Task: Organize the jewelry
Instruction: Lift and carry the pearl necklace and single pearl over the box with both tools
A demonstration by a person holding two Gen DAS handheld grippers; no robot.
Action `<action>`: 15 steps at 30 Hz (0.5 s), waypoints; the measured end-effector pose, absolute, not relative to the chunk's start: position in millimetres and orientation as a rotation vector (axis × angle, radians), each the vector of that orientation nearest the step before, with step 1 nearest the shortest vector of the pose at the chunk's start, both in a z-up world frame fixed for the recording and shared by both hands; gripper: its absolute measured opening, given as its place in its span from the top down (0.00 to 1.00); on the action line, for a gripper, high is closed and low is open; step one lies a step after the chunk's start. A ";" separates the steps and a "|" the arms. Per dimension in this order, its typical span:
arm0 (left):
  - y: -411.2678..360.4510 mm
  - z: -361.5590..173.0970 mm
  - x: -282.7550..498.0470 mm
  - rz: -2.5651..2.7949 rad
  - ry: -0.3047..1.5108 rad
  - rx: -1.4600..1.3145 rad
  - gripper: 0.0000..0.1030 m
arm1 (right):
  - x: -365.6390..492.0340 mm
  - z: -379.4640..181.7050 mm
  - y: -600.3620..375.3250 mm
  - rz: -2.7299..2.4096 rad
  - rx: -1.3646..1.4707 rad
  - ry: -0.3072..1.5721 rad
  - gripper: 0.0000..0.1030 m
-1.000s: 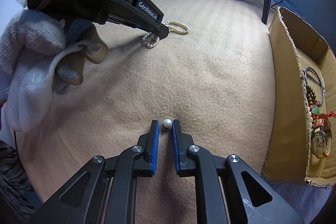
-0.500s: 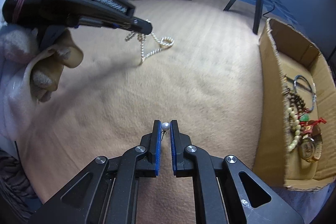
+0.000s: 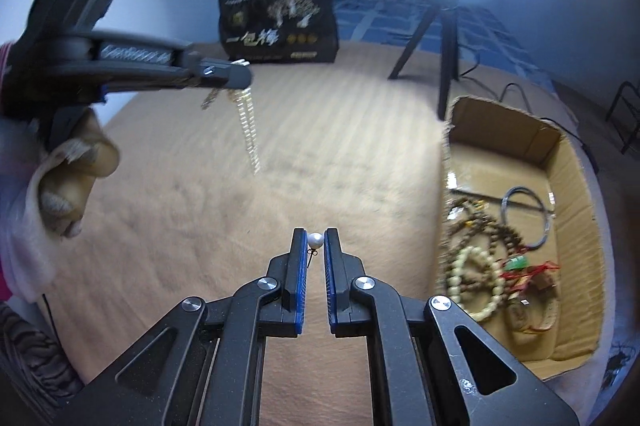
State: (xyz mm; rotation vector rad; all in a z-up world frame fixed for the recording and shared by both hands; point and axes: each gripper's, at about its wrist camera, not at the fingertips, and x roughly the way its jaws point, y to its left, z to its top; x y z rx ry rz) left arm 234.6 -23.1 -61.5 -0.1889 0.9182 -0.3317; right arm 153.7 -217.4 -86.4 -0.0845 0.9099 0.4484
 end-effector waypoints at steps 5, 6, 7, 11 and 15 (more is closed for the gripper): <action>-31.6 -47.0 231.0 -0.359 0.886 -0.192 0.95 | 162.2 -72.0 -244.3 0.398 -0.042 0.885 0.93; -33.7 -44.9 230.2 -0.365 0.882 -0.192 0.95 | 163.3 -70.4 -248.6 0.390 -0.035 0.880 0.93; -37.1 -42.2 229.6 -0.375 0.877 -0.191 0.95 | 165.4 -67.8 -254.4 0.378 -0.028 0.874 0.93; -49.9 -36.1 226.9 -0.400 0.864 -0.171 0.95 | 173.1 -56.3 -280.7 0.333 0.008 0.854 0.93; -63.3 -28.6 228.0 -0.429 0.850 -0.170 0.95 | 180.8 -48.5 -299.2 0.297 0.029 0.838 0.93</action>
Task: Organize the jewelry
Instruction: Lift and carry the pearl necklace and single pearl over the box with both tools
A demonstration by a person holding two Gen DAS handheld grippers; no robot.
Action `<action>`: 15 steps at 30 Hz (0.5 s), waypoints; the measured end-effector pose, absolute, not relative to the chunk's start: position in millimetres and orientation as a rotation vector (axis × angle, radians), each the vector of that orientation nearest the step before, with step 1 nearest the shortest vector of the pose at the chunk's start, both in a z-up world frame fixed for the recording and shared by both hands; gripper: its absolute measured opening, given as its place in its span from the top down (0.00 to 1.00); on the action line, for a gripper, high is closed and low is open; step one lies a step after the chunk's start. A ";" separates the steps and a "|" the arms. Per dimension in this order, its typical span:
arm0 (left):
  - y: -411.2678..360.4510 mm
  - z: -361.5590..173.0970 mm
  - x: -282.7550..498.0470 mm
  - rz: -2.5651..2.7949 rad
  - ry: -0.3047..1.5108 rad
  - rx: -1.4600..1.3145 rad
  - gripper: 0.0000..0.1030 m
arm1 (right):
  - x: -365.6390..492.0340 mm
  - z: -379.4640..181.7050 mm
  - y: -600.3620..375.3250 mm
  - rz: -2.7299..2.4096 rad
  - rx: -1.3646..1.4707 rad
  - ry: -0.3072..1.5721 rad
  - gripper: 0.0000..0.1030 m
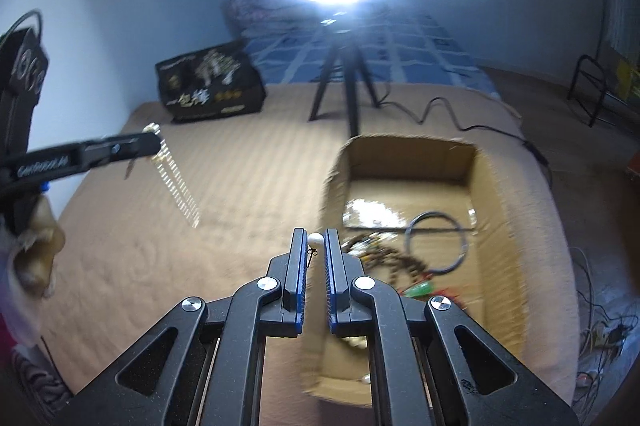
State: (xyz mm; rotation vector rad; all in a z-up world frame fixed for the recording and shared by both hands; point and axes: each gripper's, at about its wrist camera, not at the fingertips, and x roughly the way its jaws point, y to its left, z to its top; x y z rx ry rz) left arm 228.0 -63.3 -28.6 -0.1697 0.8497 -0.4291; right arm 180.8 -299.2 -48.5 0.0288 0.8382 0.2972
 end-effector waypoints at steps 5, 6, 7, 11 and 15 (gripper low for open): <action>-81.2 -22.0 233.5 -0.459 0.835 -0.169 0.95 | 191.2 -44.0 -321.2 0.256 0.063 0.830 0.93; -85.6 -21.1 235.4 -0.465 0.833 -0.169 0.95 | 193.0 -43.1 -325.6 0.249 0.066 0.829 0.93; -89.6 -20.5 237.1 -0.471 0.832 -0.170 0.95 | 194.8 -43.2 -329.0 0.242 0.068 0.829 0.93; -106.4 -19.4 243.1 -0.493 0.830 -0.163 0.95 | 202.0 -44.4 -343.5 0.214 0.073 0.831 0.93; -126.0 -18.6 249.2 -0.515 0.829 -0.150 0.95 | 209.6 -48.8 -352.3 0.196 0.069 0.842 0.93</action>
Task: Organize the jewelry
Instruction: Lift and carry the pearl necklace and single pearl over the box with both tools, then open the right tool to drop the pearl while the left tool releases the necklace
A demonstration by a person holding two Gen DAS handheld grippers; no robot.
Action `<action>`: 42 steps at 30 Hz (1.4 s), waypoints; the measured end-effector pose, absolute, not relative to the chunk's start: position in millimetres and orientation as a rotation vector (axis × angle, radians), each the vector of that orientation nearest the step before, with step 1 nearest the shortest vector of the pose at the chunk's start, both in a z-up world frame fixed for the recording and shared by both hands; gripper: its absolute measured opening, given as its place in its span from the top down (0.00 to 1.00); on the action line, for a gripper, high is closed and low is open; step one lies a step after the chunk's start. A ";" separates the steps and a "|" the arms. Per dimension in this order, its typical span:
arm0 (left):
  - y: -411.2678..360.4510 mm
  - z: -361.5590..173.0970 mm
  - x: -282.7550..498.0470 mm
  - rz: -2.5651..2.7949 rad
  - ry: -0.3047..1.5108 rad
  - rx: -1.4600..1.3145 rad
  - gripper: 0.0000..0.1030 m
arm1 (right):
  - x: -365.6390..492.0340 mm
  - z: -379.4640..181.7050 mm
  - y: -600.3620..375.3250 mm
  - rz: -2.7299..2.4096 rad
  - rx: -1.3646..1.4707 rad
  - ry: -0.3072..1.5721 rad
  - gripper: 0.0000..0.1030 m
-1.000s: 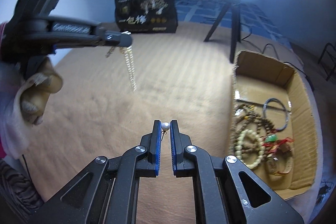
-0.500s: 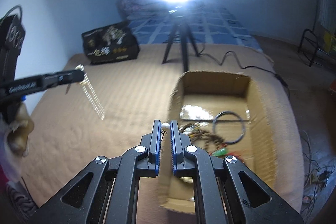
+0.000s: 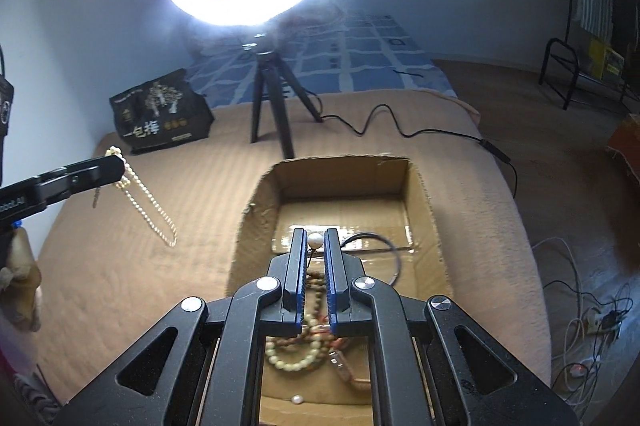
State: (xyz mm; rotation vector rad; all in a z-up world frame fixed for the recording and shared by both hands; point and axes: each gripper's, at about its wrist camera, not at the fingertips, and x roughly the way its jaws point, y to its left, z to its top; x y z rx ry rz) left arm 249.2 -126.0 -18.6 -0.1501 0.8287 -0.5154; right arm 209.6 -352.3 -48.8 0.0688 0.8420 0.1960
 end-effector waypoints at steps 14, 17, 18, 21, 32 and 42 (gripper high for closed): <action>-177.2 -27.4 272.8 -0.564 0.846 -0.131 0.95 | 227.2 -68.2 -368.5 0.163 0.054 0.886 0.93; -184.6 -30.6 278.2 -0.566 0.852 -0.128 0.95 | 229.3 -71.8 -372.2 0.157 0.053 0.895 0.93; -186.5 -32.5 279.5 -0.567 0.855 -0.126 0.95 | 229.9 -73.1 -373.4 0.155 0.053 0.898 0.93; -192.8 -40.2 284.6 -0.562 0.869 -0.117 0.95 | 231.5 -76.9 -376.2 0.150 0.054 0.908 0.93; -200.4 -73.4 299.8 -0.515 0.934 -0.095 0.95 | 236.6 -92.4 -382.2 0.141 0.047 0.951 0.93; -197.4 -79.2 311.0 -0.502 0.946 -0.099 0.95 | 239.7 -96.4 -381.7 0.147 0.053 0.970 0.93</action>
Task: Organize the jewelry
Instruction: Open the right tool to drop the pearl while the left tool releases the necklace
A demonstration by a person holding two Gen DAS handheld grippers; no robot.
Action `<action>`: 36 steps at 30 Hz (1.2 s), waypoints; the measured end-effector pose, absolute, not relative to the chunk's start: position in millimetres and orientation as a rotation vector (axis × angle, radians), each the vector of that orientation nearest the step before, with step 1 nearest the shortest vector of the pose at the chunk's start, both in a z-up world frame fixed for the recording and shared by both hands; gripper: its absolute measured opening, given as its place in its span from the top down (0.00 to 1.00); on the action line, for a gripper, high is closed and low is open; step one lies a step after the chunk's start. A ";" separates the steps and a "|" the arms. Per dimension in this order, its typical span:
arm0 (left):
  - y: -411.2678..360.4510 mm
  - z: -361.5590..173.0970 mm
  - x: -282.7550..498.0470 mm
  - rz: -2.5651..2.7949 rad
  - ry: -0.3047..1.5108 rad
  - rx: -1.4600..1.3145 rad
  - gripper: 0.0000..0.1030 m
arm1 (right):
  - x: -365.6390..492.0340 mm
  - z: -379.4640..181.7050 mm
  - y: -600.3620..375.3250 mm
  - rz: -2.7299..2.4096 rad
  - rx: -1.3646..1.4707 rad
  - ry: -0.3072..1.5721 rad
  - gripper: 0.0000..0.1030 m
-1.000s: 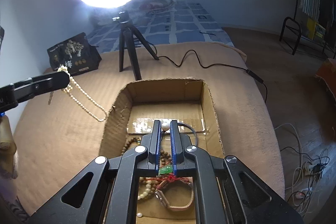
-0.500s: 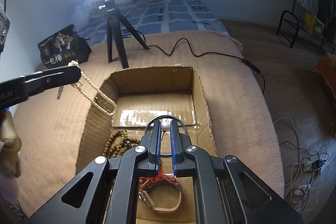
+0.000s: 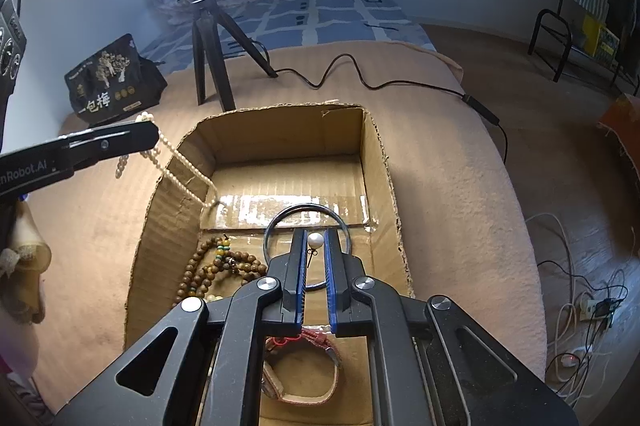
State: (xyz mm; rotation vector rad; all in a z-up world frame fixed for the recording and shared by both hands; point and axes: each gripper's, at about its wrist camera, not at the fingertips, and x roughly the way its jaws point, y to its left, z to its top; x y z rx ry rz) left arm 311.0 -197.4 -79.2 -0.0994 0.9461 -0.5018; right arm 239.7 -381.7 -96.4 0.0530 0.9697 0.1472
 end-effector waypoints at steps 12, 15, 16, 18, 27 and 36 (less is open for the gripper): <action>-199.1 -79.0 310.1 -0.490 0.954 -0.092 0.94 | 240.2 -97.2 -382.5 0.136 0.060 0.978 0.72; -199.4 -79.1 308.3 -0.486 0.955 -0.088 0.94 | 239.0 -96.1 -382.7 0.135 0.063 0.973 0.62; -198.9 -79.0 307.8 -0.485 0.955 -0.087 0.94 | 238.6 -95.5 -382.7 0.133 0.062 0.972 0.62; -197.8 -78.5 305.8 -0.483 0.954 -0.086 0.94 | 237.1 -94.1 -382.9 0.133 0.063 0.968 0.62; -189.5 -64.6 288.5 -0.473 0.931 -0.068 0.94 | 224.0 -81.5 -379.3 0.135 0.062 0.942 0.62; -174.7 -37.3 258.2 -0.469 0.885 -0.063 0.94 | 203.3 -56.2 -370.1 0.140 0.046 0.895 0.62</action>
